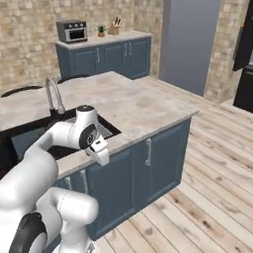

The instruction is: Pick the banana and mango from the fridge and place them on the plate next to the blender to make a fruit smoothie.

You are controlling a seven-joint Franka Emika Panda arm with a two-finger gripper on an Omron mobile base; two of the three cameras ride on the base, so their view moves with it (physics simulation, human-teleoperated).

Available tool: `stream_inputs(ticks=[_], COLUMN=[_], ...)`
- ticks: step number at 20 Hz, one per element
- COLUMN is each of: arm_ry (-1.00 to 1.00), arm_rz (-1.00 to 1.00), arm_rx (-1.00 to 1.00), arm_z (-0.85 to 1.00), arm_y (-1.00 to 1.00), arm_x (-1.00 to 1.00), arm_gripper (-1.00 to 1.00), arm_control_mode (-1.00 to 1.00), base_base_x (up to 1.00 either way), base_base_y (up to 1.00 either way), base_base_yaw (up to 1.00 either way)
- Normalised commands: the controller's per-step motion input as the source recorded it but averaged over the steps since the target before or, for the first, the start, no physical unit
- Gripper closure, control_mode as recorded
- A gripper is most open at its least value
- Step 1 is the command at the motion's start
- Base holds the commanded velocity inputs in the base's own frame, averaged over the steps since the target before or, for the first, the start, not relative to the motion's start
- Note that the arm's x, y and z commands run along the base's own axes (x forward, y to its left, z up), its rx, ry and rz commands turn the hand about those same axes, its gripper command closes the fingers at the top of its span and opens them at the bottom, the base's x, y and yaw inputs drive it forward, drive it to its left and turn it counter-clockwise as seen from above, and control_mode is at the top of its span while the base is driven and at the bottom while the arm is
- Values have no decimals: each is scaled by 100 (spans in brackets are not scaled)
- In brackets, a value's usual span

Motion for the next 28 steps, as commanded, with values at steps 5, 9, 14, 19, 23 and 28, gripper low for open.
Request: stream_inputs(ticks=[5, 9, 14, 19, 23, 28], arm_ry=[0, 0, 0, 0, 0, 0], arm_rz=[0, 0, 0, 0, 0, 0], arm_rx=[0, 0, 0, 0, 0, 0], arm_z=[0, 0, 0, 0, 0, 0], arm_y=[0, 0, 0, 0, 0, 0], arm_x=[0, 0, 0, 0, 0, 0], arm_gripper=[-100, -100, -100, -100, -100, -100], arm_control_mode=[100, 100, 100, 100, 100, 100], base_base_x=[91, 100, 100, 100, 100, 100], base_base_y=[-67, -83, -74, -61, -62, -60], base_base_yaw=[-34, -18, -20, -24, -22, -22])
